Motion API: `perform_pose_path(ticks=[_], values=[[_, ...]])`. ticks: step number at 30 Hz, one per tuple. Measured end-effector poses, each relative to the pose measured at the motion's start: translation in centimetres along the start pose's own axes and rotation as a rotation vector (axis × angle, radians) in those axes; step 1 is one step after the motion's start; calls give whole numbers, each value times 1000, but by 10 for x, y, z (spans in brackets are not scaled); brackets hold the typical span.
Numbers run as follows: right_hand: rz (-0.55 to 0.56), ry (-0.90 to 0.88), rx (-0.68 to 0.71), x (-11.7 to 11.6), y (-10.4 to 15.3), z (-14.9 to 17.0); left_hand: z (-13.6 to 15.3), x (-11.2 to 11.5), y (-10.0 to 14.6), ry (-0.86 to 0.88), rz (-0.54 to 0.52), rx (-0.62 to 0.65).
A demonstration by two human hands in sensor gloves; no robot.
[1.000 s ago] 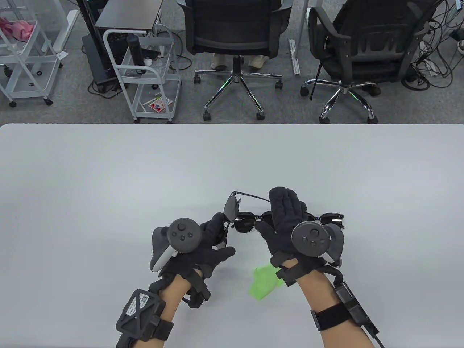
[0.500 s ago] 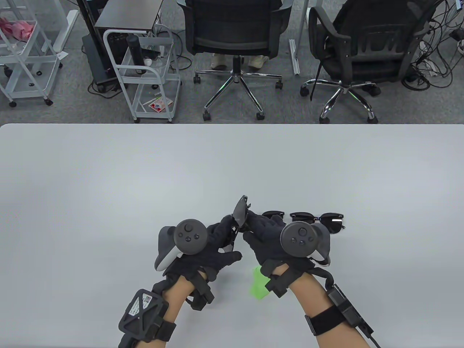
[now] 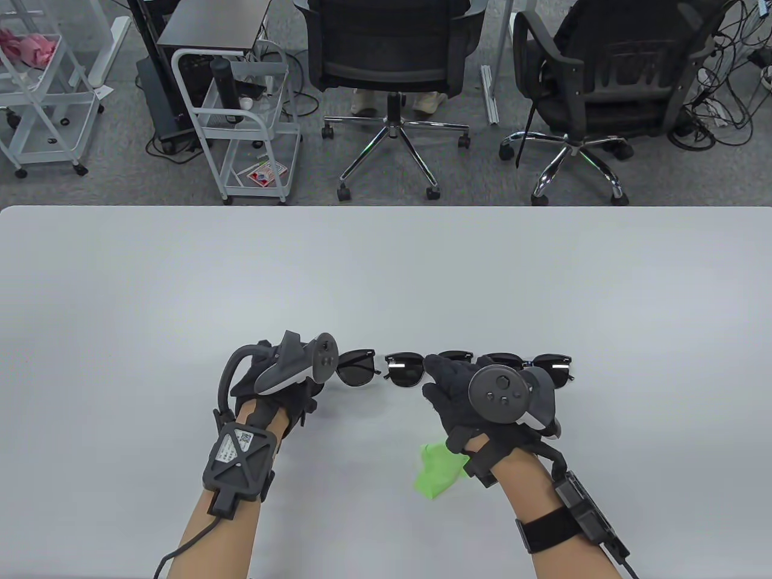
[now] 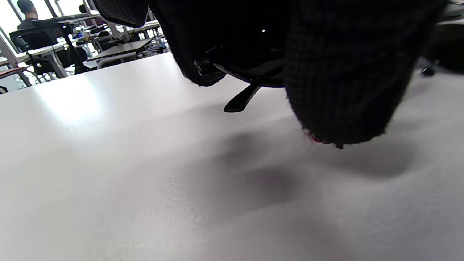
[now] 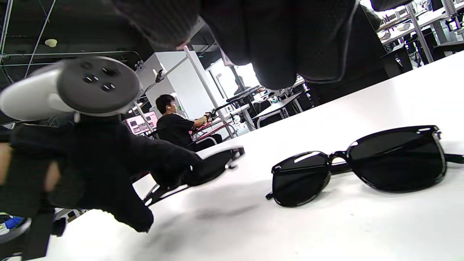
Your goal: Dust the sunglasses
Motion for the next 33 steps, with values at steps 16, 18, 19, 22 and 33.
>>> perform_pose_path(ticks=[16, 18, 19, 22, 33], values=[[-14, -16, -34, 1, -2, 10, -7, 12, -26, 23, 66, 65], [-15, -18, -32, 1, -2, 10, -7, 11, -24, 26, 65, 59], [-14, -21, -31, 1, -2, 10, -7, 8, -22, 24, 51, 52], [-14, -24, -30, 3, -4, 9, 2, -8, -6, 40, -14, 9], [-101, 199, -146, 35, -9, 21, 16, -62, 77, 234, -155, -95]])
Point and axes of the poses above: the tracker on the back of each hand, its own z axis roughly to the little-finger side, its own y axis roughly from the fingertips to the wrist, x = y × z, the point moved 4 cm from there along -y, roughly from the wrist to the fingertips, and after that the axes turned 14 degrees about -y, right-handed, at the moved point
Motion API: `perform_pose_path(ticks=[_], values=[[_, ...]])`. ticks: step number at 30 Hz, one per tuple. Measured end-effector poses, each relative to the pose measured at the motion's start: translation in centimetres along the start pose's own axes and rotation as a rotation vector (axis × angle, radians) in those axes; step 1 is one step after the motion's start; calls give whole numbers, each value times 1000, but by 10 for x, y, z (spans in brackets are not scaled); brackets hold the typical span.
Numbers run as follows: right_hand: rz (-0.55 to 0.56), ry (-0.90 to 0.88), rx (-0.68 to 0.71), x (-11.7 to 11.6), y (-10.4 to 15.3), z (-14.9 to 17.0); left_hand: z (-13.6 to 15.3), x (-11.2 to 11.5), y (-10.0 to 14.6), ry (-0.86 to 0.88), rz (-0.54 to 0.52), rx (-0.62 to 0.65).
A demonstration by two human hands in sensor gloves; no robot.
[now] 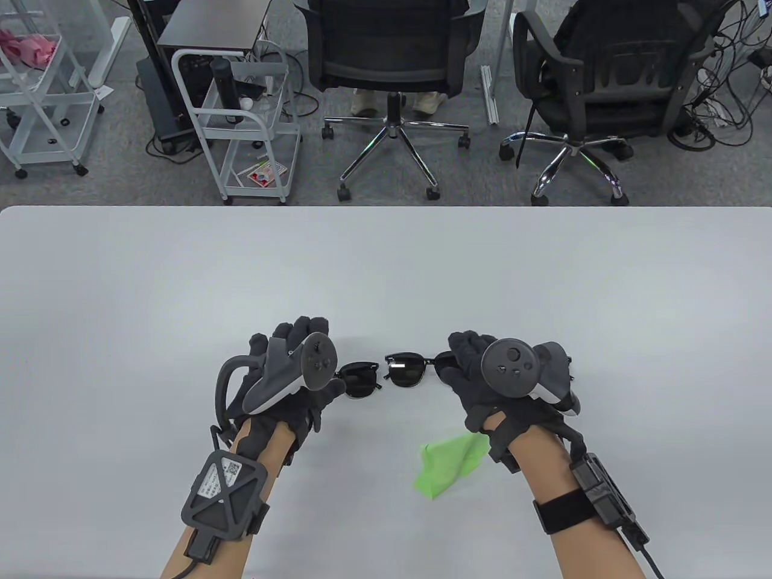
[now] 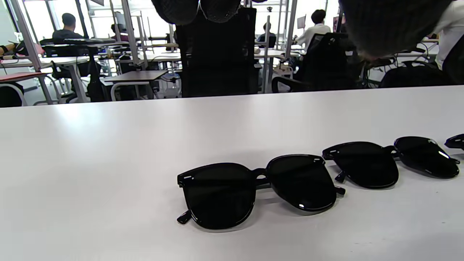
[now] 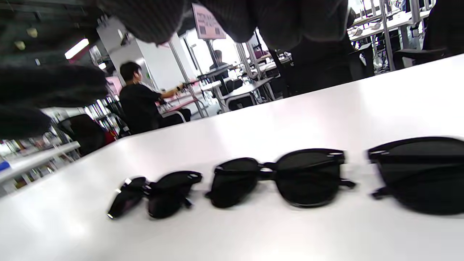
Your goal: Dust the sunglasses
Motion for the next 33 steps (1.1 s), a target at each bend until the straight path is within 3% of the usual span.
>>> perform_pose_path(ticks=[3, 8, 13, 15, 17, 33], values=[[-40, 63, -55, -2, 5, 15, -1, 5, 7, 53, 23, -34], [-87, 108, -100, -19, 14, 39, 1, 36, 10, 135, 89, -39], [-106, 1, -96, -30, 19, 53, 5, 62, 4, 213, 108, -18], [-87, -19, -86, -29, 21, 53, 6, 64, 3, 249, 146, 15], [-82, -26, -85, -31, 22, 53, 7, 62, 3, 272, 104, 6], [-124, -24, -78, -41, 19, 50, 1, 65, 4, 259, 122, 37]])
Point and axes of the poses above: the tracker on the back of each hand, its own z axis roughly to the little-finger side, its own y axis roughly from the fingertips to the wrist, x = y × z, the point moved 4 cm from there along -y, roughly from the wrist to the fingertips, and after that the axes turned 14 degrees about -y, right-handed, at the moved point
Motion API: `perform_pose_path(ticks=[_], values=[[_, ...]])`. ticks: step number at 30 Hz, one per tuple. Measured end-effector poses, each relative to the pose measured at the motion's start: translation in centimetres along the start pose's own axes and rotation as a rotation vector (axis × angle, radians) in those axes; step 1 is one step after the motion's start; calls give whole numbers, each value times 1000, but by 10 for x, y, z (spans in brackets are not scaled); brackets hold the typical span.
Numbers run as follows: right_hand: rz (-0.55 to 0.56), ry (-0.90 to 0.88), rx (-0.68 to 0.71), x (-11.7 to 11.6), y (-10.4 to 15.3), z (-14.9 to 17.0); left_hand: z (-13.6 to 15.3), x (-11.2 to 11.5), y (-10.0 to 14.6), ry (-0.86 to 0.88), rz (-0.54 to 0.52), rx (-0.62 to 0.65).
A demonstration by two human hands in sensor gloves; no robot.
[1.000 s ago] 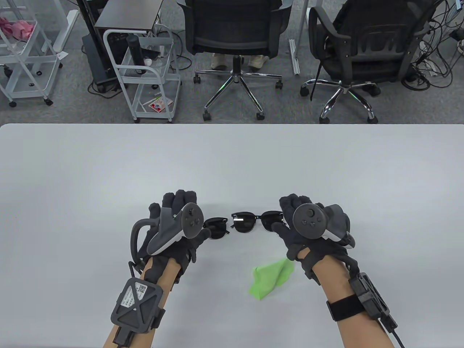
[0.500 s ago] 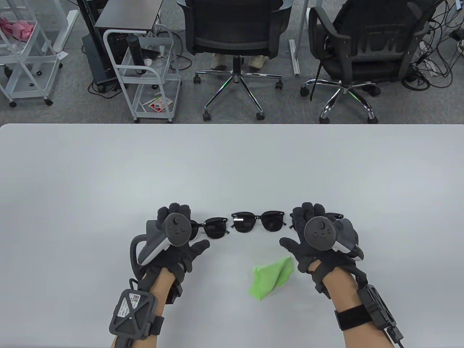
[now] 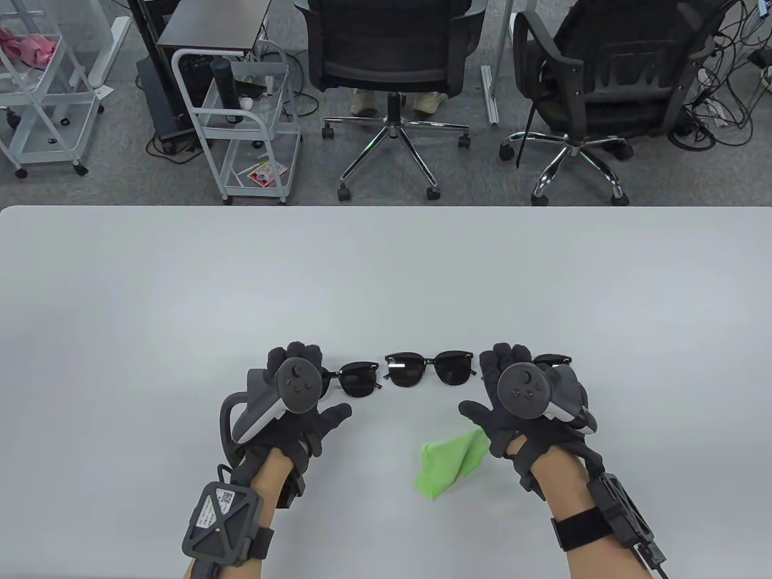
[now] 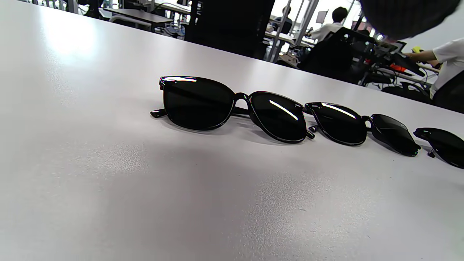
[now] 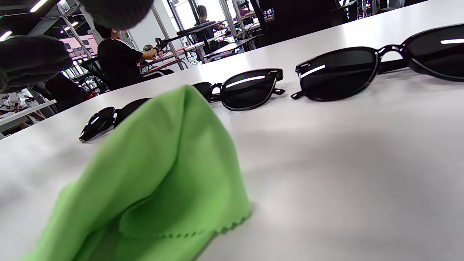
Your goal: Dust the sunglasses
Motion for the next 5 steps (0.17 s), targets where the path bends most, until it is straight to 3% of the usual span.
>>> perform_pose_path(ticks=[5], values=[[-10, -6, -1, -1, 0, 0, -1, 1, 0, -6, 3, 4]])
Point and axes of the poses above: the tracker on the back of each hand, its own z axis roughly to the little-finger side, its own y axis roughly from the fingertips to the wrist, x = y × z, the point moved 4 cm from there along -y, roughly from the wrist to the fingertips, and after that the axes turned 14 degrees about -y, right-handed, at the moved point
